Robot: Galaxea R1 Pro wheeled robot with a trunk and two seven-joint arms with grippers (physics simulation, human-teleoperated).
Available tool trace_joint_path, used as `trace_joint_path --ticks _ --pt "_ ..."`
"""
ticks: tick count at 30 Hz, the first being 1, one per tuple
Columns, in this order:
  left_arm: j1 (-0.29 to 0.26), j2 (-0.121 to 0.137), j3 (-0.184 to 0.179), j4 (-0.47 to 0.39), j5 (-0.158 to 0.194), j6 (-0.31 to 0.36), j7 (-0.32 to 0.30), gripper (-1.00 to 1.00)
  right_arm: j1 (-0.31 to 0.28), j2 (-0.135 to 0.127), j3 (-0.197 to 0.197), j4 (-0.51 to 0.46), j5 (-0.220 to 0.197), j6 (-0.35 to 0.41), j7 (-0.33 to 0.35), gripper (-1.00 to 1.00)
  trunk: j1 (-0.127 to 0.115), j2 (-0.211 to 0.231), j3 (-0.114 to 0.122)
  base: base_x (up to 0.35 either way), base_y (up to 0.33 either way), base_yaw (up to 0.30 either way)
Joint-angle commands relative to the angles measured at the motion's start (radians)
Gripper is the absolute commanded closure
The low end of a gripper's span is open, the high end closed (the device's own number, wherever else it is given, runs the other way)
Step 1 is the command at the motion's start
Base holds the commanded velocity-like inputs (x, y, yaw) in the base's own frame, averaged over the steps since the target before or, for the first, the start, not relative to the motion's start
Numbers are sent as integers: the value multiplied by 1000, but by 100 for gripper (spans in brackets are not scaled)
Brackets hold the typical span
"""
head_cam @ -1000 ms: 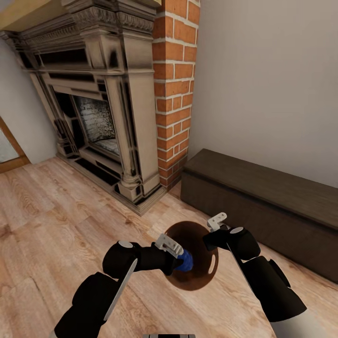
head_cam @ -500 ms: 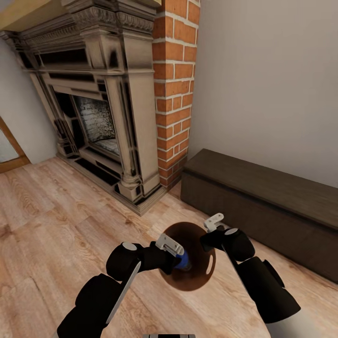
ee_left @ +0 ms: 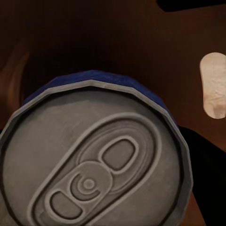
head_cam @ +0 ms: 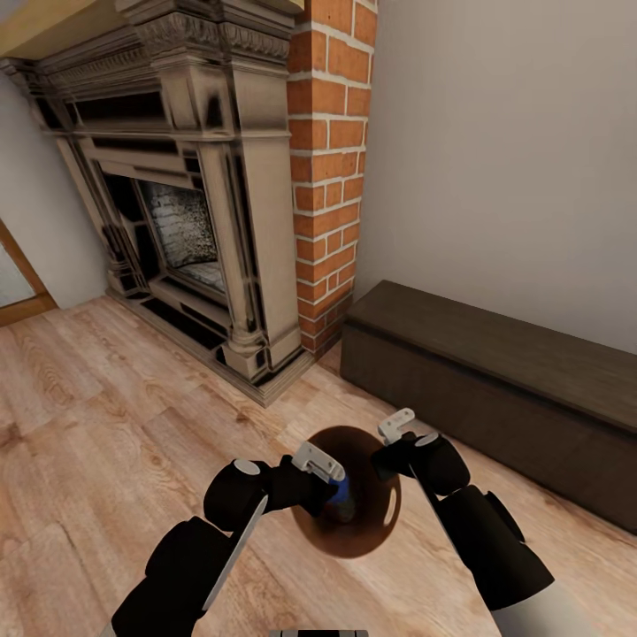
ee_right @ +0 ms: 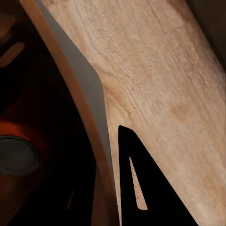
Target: Put the three can of soda from the living room inside the tash can in the kitchen.
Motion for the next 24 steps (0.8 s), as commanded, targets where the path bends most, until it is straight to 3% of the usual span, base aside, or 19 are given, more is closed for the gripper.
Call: trace_joint_path --ticks 1,11,12,14,24 --pt "0 0 7 1 -53 -9 11 100 0 2 2 -87 -71 9 78 100 0 0 0 0 0 0" --pt "0 0 6 2 -52 -10 11 100 0 9 3 -88 -71 9 78 100 0 0 0 0 0 0" --pt "0 -1 -25 2 -52 -9 11 100 0 10 3 -88 -70 9 77 100 0 0 0 0 0 0" --pt "0 -3 -41 2 -52 -9 12 100 0 13 3 -87 -70 9 77 100 0 0 0 0 0 0" --pt "0 -12 -66 2 -52 -9 12 100 0 14 3 -83 -71 9 70 100 0 0 0 0 0 0"
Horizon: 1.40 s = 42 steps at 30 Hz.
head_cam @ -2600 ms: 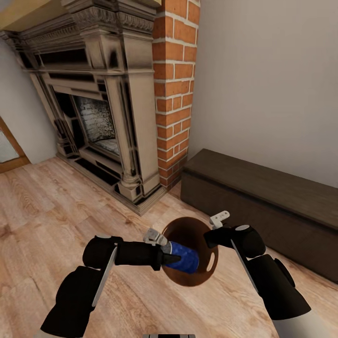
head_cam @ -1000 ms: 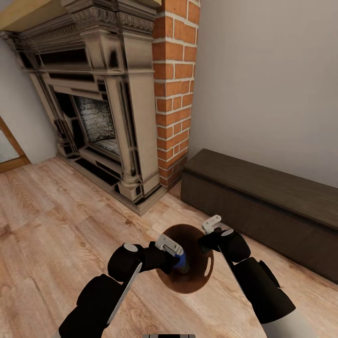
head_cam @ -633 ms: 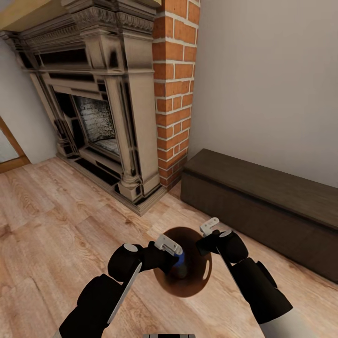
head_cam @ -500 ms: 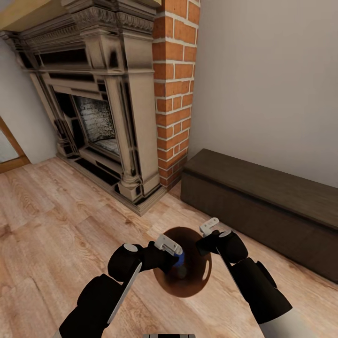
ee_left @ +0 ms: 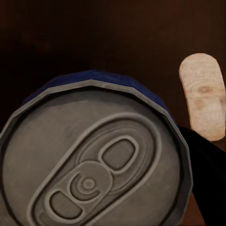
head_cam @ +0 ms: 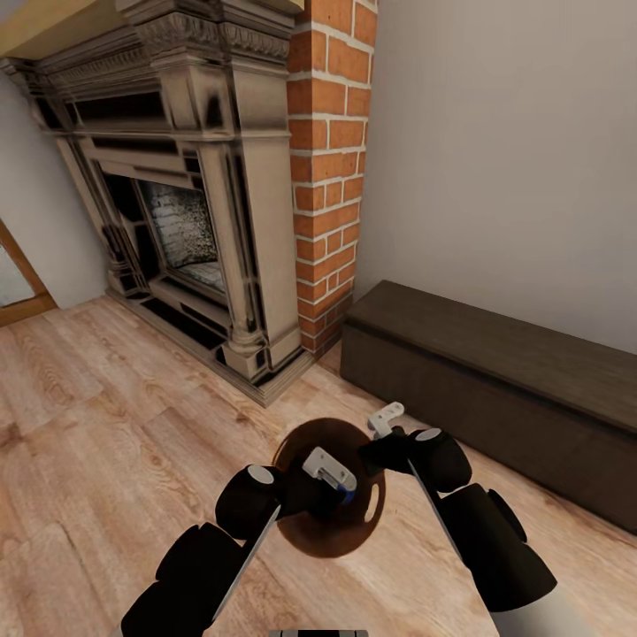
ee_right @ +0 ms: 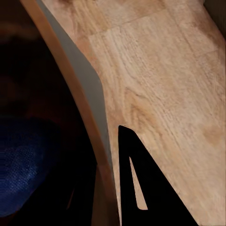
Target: Put the three can of soda from the living room inside the tash can in the kitchen.
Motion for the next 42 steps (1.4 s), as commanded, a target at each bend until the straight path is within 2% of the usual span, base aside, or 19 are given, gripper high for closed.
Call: trace_joint_path --ticks 1,7,16,23,24,32,42 --pt "0 0 0 0 4 1 0 100 -1 0 0 -3 0 0 -6 100 0 0 0 0 0 0" --pt "0 0 -1 0 4 1 0 100 -1 2 2 -2 -1 0 -24 100 0 0 0 0 0 0" --pt "0 0 -1 2 3 1 0 100 -1 24 3 -4 0 0 -27 100 0 0 0 0 0 0" --pt "0 0 -1 14 3 1 -1 100 -1 30 12 -6 0 0 -27 100 0 0 0 0 0 0" --pt "0 0 -1 17 3 1 -1 -100 -1 31 17 -6 0 0 -27 100 0 0 0 0 0 0" --pt "0 0 -1 27 3 0 -1 -100 -1 31 27 -5 2 0 -27 100 0 0 0 0 0 0" --pt "2 11 5 13 9 2 -11 -100 -1 30 20 1 -1 0 -27 100 0 0 0 0 0 0"
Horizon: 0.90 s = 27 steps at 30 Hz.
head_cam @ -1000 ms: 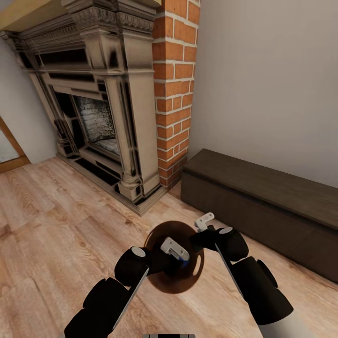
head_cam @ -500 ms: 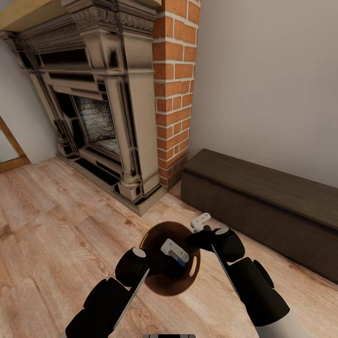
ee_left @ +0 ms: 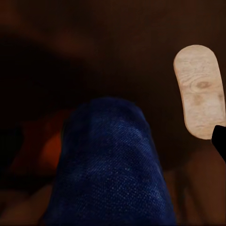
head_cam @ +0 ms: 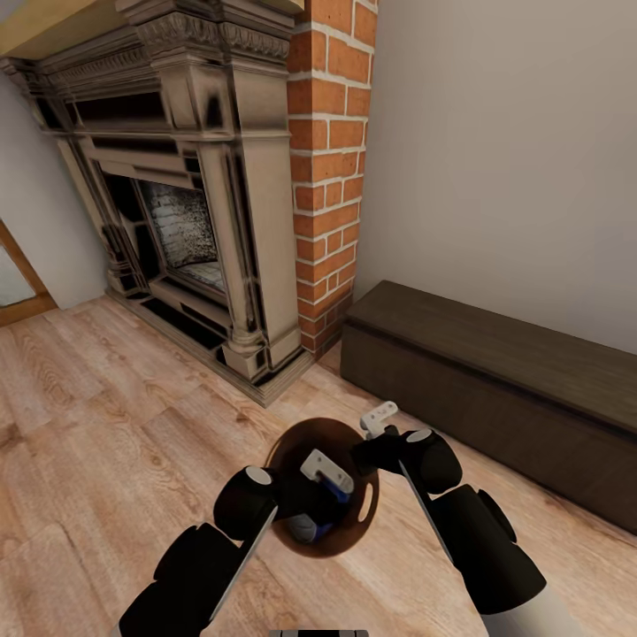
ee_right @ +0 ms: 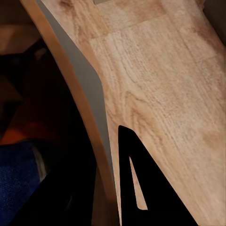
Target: Put the three can of soda from the living room inside the tash can in the kitchen.
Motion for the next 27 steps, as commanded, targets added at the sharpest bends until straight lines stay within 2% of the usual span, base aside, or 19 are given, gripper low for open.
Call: trace_joint_path --ticks 1,8,16,20,24,27 --pt "0 1 1 -1 1 1 -1 -100 0 -1 -1 0 -19 2 3 100 0 0 0 0 0 0" --pt "0 2 3 -10 3 6 -2 -100 0 -3 -6 3 -21 2 3 100 0 0 0 0 0 0" --pt "2 4 -1 -66 10 15 -21 -100 0 -7 -9 38 -21 2 1 100 0 0 0 0 0 0" --pt "6 5 -1 -73 10 16 -91 -100 0 -10 -9 54 -21 2 1 100 0 0 0 0 0 0" --pt "14 9 5 -75 10 16 -211 -100 0 -11 -9 71 -21 2 0 100 0 0 0 0 0 0" --pt "21 46 21 -75 10 12 -315 -100 0 -12 -9 75 -21 2 0 100 0 0 0 0 0 0"
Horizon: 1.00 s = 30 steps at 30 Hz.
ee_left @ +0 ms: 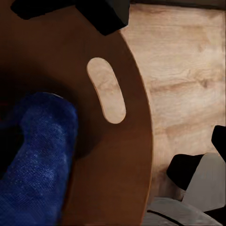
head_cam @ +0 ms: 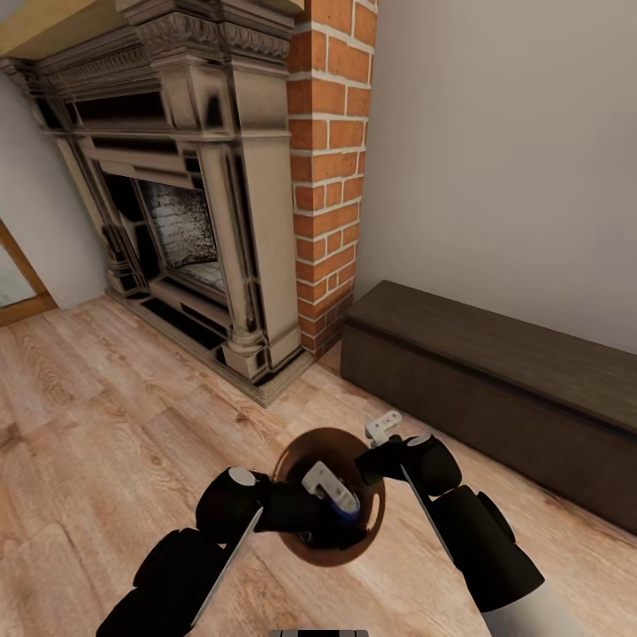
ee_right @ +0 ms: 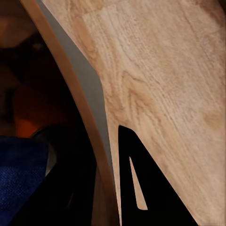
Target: Put the three can of soda from the living room inside the tash can in the kitchen.
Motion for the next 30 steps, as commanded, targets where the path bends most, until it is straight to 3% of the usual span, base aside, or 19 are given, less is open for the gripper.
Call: trace_joint_path --ticks 1,3,7,10,12,15,17,19,21,23,25,26,28,29,30 --pt "2 25 26 0 1 -3 -56 -100 0 0 1 2 -22 3 1 100 0 0 0 0 0 0" --pt "3 55 90 0 1 -6 -160 -100 0 1 1 12 -22 3 -12 100 0 0 0 0 0 0" --pt "5 78 281 0 1 -16 -458 -100 0 5 1 27 -23 3 -38 100 0 0 0 0 0 0" --pt "-2 97 530 1 0 -19 -774 -100 0 6 1 33 -23 3 -46 100 0 0 0 0 0 0" --pt "-6 143 658 2 10 -20 -873 -100 0 6 1 34 -23 3 -47 100 0 0 0 0 0 0" --pt "-8 195 735 4 56 -21 -886 -100 0 6 1 34 -23 3 -48 100 0 0 0 0 0 0" --pt "-6 254 813 7 114 -33 -886 -100 0 1 -1 35 -23 3 -47 100 0 0 0 0 0 0" --pt "-5 268 853 8 125 -56 -886 -100 0 -1 -9 34 -24 3 -46 100 0 0 0 0 0 0" --pt "-2 279 916 9 132 -115 -886 -100 1 -3 -57 33 -23 3 -41 100 0 0 0 0 0 0" --pt "9 282 950 19 111 -191 -873 -100 2 -6 -108 33 -22 1 -36 100 0 0 0 0 0 0" --pt "52 281 989 81 95 -332 -746 -100 6 -25 -149 33 -23 -14 -34 100 0 0 0 0 0 0" --pt "58 281 998 101 95 -359 -712 -100 7 -31 -153 33 -23 -20 -33 100 0 0 0 0 0 0" --pt "71 271 1026 166 95 -437 -584 -100 9 -43 -162 30 -26 -34 -33 100 0 0 0 0 0 0" --pt "76 256 1040 218 95 -494 -486 -100 10 -48 -167 28 -26 -39 -37 100 0 0 0 0 0 0" --pt "78 248 1045 247 94 -529 -437 -100 11 -50 -170 27 -26 -42 -39 100 0 0 0 0 0 0"
